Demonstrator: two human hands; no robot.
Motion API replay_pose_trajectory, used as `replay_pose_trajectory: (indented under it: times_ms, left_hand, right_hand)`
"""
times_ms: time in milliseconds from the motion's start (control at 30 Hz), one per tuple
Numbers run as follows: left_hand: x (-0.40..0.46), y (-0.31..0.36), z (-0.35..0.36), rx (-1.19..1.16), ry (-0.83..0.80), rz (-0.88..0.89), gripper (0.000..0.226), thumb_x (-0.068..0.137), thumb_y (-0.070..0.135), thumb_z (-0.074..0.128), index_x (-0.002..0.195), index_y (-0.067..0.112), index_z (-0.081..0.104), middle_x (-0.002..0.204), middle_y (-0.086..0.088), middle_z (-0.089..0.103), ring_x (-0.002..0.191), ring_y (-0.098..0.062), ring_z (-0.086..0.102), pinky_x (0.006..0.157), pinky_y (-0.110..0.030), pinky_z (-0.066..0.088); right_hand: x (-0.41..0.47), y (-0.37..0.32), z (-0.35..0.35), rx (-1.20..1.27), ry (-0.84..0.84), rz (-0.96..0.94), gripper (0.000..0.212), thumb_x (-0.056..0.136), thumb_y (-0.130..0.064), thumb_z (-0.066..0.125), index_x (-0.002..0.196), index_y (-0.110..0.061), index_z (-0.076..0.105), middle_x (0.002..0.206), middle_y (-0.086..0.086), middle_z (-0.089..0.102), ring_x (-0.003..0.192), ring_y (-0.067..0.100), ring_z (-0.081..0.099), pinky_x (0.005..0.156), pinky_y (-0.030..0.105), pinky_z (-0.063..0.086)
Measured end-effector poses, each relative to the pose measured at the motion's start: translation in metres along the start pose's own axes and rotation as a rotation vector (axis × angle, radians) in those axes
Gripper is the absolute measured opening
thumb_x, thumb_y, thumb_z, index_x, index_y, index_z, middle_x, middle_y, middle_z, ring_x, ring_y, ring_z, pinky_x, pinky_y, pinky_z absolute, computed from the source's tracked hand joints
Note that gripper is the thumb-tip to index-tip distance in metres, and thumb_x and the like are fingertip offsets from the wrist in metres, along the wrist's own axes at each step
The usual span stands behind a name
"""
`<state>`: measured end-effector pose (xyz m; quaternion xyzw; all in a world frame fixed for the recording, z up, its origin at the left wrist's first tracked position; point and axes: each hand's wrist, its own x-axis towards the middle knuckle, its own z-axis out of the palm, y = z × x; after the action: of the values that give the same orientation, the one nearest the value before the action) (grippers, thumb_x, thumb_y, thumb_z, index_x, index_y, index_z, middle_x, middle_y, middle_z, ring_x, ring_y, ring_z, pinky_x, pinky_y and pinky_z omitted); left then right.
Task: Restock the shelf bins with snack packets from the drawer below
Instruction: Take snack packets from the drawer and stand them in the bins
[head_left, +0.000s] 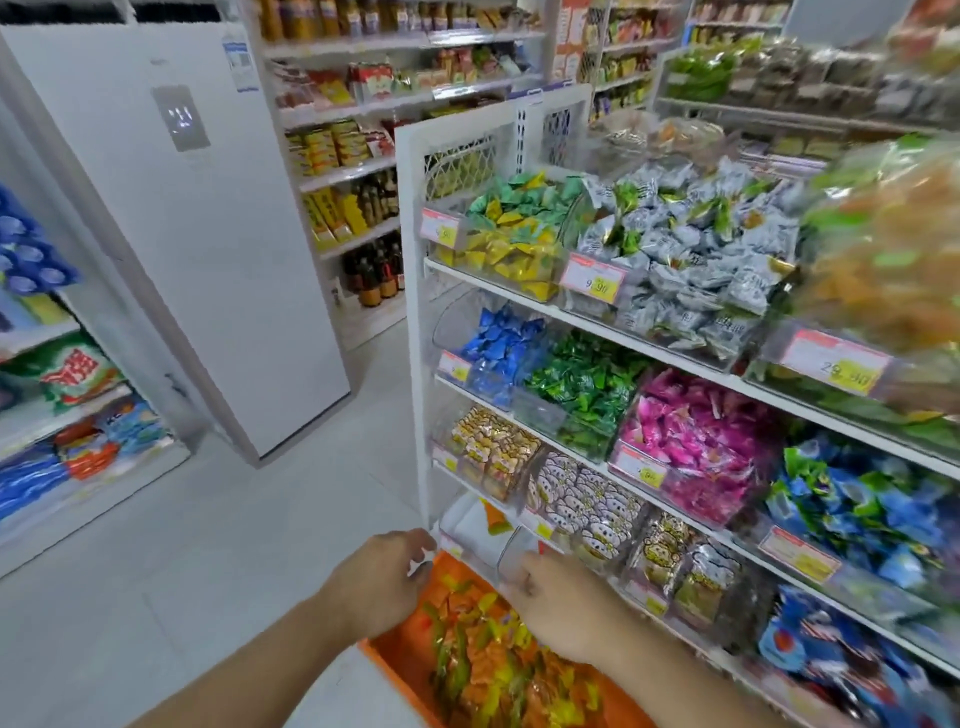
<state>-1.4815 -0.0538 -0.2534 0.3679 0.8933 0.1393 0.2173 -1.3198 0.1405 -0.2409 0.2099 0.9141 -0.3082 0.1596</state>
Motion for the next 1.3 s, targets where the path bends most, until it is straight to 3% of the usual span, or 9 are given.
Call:
replay_pose_trajectory:
  times_ms: [167,300,367,500,667,800,967,1133,1300]
  left_hand:
    - [0.071,-0.007,0.01,0.049,-0.155,0.15,0.04,0.104,0.034,0.049,0.143,0.032,0.048,0.123,0.013,0.066,0.107,-0.011,0.066,0.091,-0.027,0.053]
    - [0.127,-0.04,0.039,0.105,-0.311,0.275,0.051,0.098,0.042,0.048,0.146,0.045,0.03,0.113,0.008,0.066,0.104,-0.015,0.067,0.088,-0.036,0.056]
    - [0.16,-0.068,0.059,0.116,-0.4,0.322,0.055,0.096,0.043,0.046,0.148,0.045,0.027,0.104,0.006,0.065,0.097,-0.019,0.067,0.082,-0.039,0.056]
    - [0.209,-0.118,0.104,0.132,-0.46,0.369,0.05,0.101,0.045,0.045,0.149,0.039,0.033,0.127,0.001,0.064,0.11,-0.025,0.066,0.086,-0.042,0.055]
    - [0.253,-0.184,0.194,0.156,-0.539,0.33,0.052,0.101,0.051,0.046,0.15,0.039,0.036,0.141,0.002,0.06,0.12,-0.022,0.064,0.094,-0.04,0.054]
    - [0.276,-0.227,0.293,0.251,-0.595,0.335,0.048,0.102,0.051,0.046,0.147,0.033,0.042,0.137,0.001,0.061,0.122,-0.023,0.063,0.095,-0.037,0.053]
    - [0.302,-0.282,0.415,0.265,-0.638,0.357,0.041,0.1,0.056,0.045,0.135,0.034,0.047,0.122,0.003,0.066,0.109,-0.022,0.068,0.086,-0.04,0.056]
    - [0.319,-0.328,0.495,0.264,-0.603,0.374,0.046,0.1,0.06,0.045,0.141,0.04,0.042,0.128,0.008,0.064,0.112,-0.016,0.065,0.089,-0.037,0.054]
    - [0.329,-0.333,0.521,0.263,-0.469,0.482,0.047,0.099,0.06,0.048,0.142,0.042,0.043,0.142,0.014,0.057,0.126,-0.016,0.059,0.095,-0.035,0.053]
  right_hand:
    - [0.023,0.021,0.016,0.072,0.035,0.119,0.03,0.105,-0.047,0.047,0.077,-0.034,0.043,0.075,-0.01,0.047,0.064,0.008,0.047,0.056,0.029,0.035]
    - [0.07,0.029,0.057,0.281,0.052,0.245,0.014,0.104,-0.04,0.049,0.094,-0.037,0.058,0.086,-0.006,0.058,0.077,0.015,0.057,0.067,0.034,0.044]
    - [0.102,0.03,0.089,0.394,0.05,0.382,0.022,0.104,-0.039,0.046,0.103,-0.024,0.062,0.092,0.006,0.064,0.073,0.015,0.057,0.065,0.033,0.045]
    - [0.161,0.039,0.164,0.527,0.117,0.641,0.024,0.1,-0.047,0.045,0.092,-0.029,0.06,0.085,-0.006,0.064,0.074,0.015,0.062,0.065,0.031,0.05]
    - [0.224,0.069,0.264,0.576,0.121,0.771,0.034,0.102,-0.048,0.045,0.12,-0.027,0.065,0.098,-0.005,0.067,0.091,0.02,0.065,0.076,0.03,0.047]
    - [0.269,0.124,0.356,0.548,0.093,0.749,0.033,0.104,-0.036,0.048,0.133,-0.024,0.06,0.113,0.0,0.069,0.1,0.019,0.066,0.08,0.028,0.046]
    - [0.312,0.193,0.467,0.52,0.052,0.716,0.031,0.101,-0.041,0.052,0.131,-0.033,0.053,0.104,-0.004,0.065,0.096,0.022,0.069,0.085,0.043,0.057]
    - [0.34,0.213,0.542,0.53,0.063,0.699,0.049,0.1,-0.044,0.053,0.145,-0.04,0.031,0.09,-0.007,0.064,0.076,0.017,0.068,0.068,0.044,0.056]
    - [0.348,0.206,0.552,0.308,0.093,0.657,0.052,0.101,-0.052,0.048,0.147,-0.039,0.028,0.123,-0.003,0.059,0.108,0.027,0.064,0.089,0.046,0.056]
